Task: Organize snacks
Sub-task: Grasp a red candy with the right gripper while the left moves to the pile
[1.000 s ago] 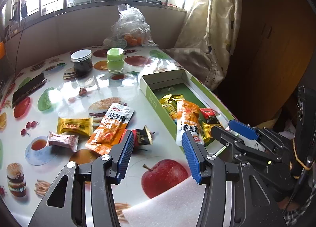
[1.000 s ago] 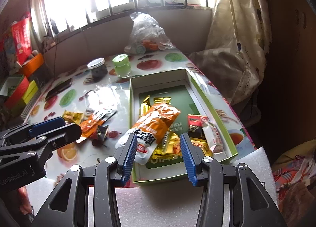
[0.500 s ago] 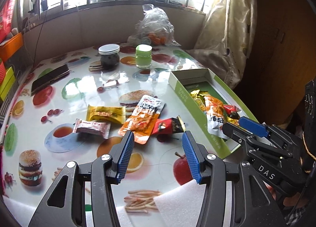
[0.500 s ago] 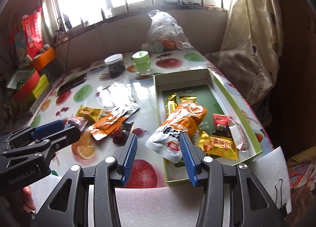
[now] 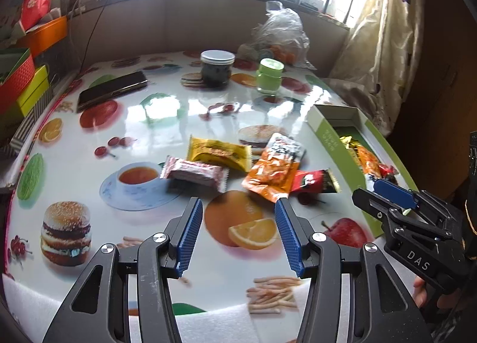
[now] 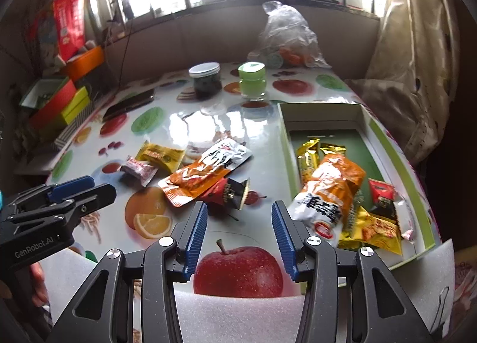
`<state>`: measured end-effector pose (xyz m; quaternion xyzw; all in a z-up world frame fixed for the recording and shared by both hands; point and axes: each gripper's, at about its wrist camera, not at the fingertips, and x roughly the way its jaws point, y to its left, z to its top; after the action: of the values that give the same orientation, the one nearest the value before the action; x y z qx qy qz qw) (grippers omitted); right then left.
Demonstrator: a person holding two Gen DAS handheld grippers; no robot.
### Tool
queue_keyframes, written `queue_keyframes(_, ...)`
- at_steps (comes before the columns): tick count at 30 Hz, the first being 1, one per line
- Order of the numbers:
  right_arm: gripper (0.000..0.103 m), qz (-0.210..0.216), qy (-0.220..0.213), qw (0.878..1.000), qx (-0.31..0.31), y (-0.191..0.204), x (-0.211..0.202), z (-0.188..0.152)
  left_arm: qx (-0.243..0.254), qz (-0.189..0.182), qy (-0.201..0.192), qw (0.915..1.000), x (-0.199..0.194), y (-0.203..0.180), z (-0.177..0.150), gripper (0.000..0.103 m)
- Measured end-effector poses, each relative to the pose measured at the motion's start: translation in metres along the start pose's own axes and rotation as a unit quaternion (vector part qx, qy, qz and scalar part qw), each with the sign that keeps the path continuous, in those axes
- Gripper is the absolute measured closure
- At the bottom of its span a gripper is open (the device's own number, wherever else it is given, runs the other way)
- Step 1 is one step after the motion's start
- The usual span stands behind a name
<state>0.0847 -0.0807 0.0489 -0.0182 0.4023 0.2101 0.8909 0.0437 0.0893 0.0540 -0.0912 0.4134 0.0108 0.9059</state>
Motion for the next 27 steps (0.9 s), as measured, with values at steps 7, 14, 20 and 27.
queue_keyframes(7, 0.056, 0.001, 0.030, 0.996, -0.085, 0.021, 0.030, 0.013, -0.016, 0.006, 0.009, 0.9998, 0.005, 0.019, -0.004, 0.051)
queue_keyframes(14, 0.049, 0.007, 0.070, 0.986, -0.150, 0.030, 0.060, 0.023, -0.030, 0.008, 0.018, 0.9994, 0.012, 0.032, -0.005, 0.051)
queue_keyframes(20, 0.047, -0.004, 0.103, 0.980, -0.173, 0.029, 0.080, 0.027, -0.041, 0.010, 0.024, 0.9988, 0.018, 0.042, -0.005, 0.051)
queue_keyframes(27, 0.050, 0.024, 0.131, 0.979, -0.156, 0.029, 0.083, 0.019, -0.053, 0.015, 0.029, 0.9981, 0.023, 0.053, -0.004, 0.051)
